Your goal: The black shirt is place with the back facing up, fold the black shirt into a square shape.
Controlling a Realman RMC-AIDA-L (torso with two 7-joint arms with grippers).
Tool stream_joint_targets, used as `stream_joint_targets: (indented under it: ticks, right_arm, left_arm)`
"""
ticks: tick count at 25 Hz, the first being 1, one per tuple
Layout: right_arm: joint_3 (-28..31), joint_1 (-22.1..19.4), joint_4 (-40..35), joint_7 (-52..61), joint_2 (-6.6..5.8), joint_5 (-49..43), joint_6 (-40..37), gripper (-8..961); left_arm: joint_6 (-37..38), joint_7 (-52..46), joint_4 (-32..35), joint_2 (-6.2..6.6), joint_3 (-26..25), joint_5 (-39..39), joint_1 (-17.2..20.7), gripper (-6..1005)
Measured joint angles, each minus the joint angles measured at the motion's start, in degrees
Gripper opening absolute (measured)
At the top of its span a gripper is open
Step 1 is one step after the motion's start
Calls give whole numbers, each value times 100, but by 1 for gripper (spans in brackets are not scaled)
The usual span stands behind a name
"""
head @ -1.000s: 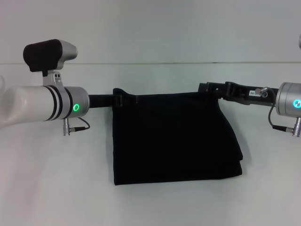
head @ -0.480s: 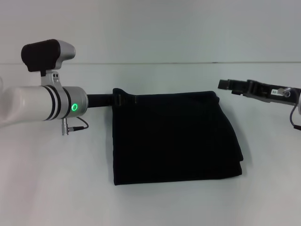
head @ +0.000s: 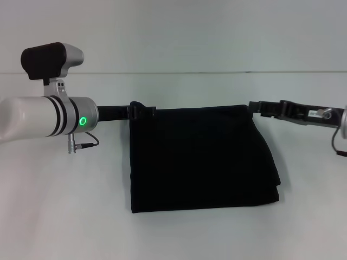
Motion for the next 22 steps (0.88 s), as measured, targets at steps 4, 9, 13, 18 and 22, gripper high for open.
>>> stream_joint_targets:
  ticks: [4,9,13,18,22]
  right_arm:
    - [-71,154,91,185,171,-30,339,596]
    - [-238,443,356,315,342,-31,956,598]
    - [-192,585,334,160,500,63,1175,599]
    - [-159,652,293,-164,600,617,1319,598]
    - [-151,573,290,-498,583,1094,1344,597]
  left_arm:
    - [2,16,2,5,1,0,3,951]
    - [8,60,2,2,0,0,23,951]
    - [29,79,1,-9,0,0,41,951]
    - [37,88,1,-19,-16,0,81,951]
    - [37,89,5,-11,-46,-7,117,951]
